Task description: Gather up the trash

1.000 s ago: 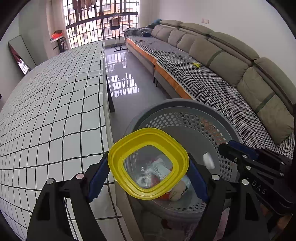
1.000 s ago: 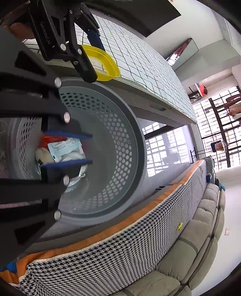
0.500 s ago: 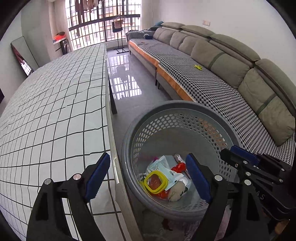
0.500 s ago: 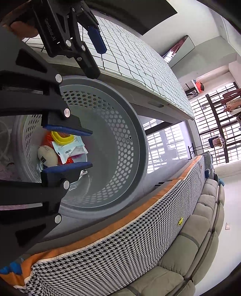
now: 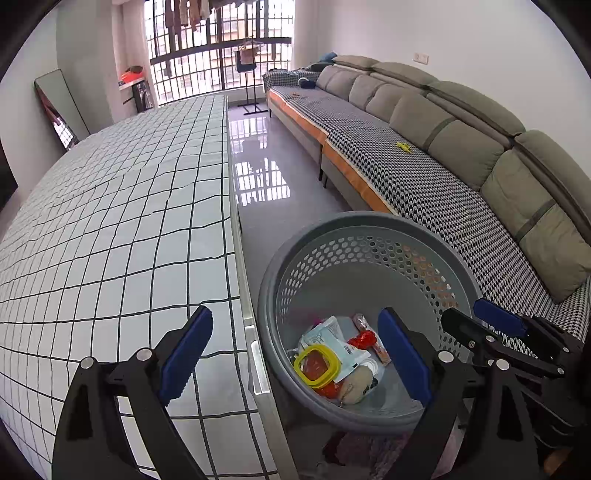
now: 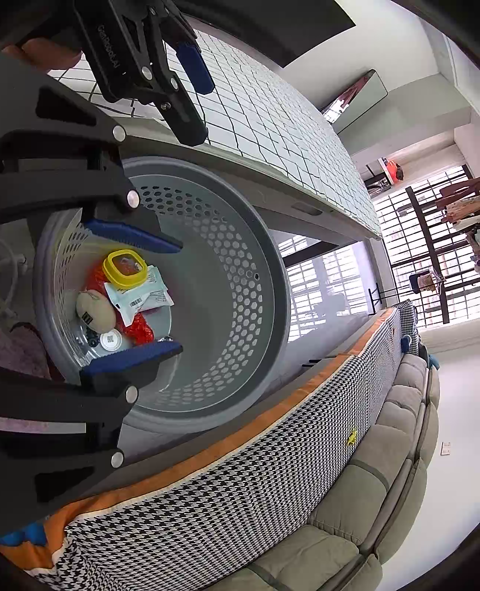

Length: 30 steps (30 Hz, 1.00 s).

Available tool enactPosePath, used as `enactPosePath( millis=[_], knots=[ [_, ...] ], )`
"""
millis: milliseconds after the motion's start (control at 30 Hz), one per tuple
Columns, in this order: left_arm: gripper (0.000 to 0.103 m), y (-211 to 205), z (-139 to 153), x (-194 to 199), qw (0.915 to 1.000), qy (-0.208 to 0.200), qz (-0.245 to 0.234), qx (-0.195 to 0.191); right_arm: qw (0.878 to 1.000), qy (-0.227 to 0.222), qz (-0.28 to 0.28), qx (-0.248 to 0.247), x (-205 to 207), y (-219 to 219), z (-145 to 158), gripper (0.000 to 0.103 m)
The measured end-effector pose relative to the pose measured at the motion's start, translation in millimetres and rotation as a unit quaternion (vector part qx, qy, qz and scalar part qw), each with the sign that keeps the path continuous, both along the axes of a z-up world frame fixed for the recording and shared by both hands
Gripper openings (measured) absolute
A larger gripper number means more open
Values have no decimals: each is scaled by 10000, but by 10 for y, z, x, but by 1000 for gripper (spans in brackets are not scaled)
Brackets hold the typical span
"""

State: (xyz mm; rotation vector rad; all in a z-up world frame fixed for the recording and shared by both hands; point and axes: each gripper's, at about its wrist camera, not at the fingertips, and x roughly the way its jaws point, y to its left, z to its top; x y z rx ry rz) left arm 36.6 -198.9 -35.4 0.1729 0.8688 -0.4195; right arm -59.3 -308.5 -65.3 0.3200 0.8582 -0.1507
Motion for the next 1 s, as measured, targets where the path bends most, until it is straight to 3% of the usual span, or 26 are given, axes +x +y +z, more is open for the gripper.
enactPosePath(
  millis=[1000],
  knots=[
    [97, 68, 10, -27, 9998, -95, 168, 109, 9993, 11, -300, -236, -38, -35, 26, 62]
  ],
)
